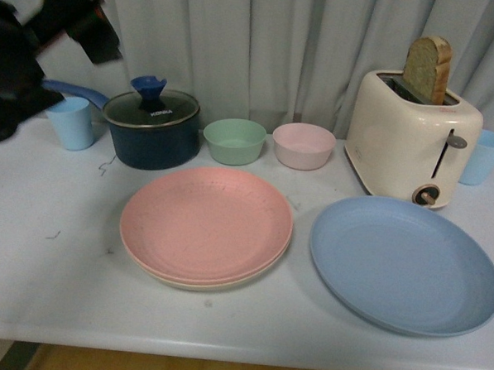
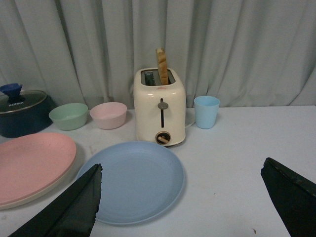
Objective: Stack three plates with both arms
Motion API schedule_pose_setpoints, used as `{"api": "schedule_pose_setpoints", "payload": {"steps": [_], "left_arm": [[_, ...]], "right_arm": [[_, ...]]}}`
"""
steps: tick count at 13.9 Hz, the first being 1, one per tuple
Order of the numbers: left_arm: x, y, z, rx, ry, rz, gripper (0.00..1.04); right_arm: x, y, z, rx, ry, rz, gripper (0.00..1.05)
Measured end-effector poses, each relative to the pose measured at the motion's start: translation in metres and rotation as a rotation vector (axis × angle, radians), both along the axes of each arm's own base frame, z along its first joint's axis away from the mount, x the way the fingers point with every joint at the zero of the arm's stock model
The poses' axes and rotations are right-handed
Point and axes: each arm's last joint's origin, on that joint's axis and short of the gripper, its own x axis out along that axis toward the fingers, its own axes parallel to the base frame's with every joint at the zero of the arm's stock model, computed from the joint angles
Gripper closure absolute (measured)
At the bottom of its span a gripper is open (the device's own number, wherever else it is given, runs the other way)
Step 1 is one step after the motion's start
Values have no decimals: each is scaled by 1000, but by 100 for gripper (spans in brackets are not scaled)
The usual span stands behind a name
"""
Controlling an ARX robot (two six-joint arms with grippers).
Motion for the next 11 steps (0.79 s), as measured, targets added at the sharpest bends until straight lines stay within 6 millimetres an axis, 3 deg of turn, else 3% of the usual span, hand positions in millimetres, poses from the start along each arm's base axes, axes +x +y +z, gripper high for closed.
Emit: {"api": "schedule_pose_setpoints", "payload": {"steps": [1, 2, 3, 4, 6, 8, 10, 11], "left_arm": [[-23, 10, 27, 64, -134, 23, 10], [-48, 19, 34, 233, -311, 81, 24], [-75, 23, 30, 405, -395, 74, 40], [-87, 25, 22, 478, -395, 62, 51], [-93, 26, 17, 501, -383, 53, 57], [-118, 37, -4, 553, -345, 27, 82], [-139, 39, -7, 567, -371, 42, 103], [-155, 38, -17, 568, -356, 31, 103]], "right_arm": [[0, 0, 0, 0, 0, 0, 6], [0, 0, 0, 0, 0, 0, 6], [0, 0, 0, 0, 0, 0, 6], [0, 0, 0, 0, -1, 0, 6], [0, 0, 0, 0, 0, 0, 6], [0, 0, 0, 0, 0, 0, 6], [0, 0, 0, 0, 0, 0, 6], [0, 0, 0, 0, 0, 0, 6]]}}
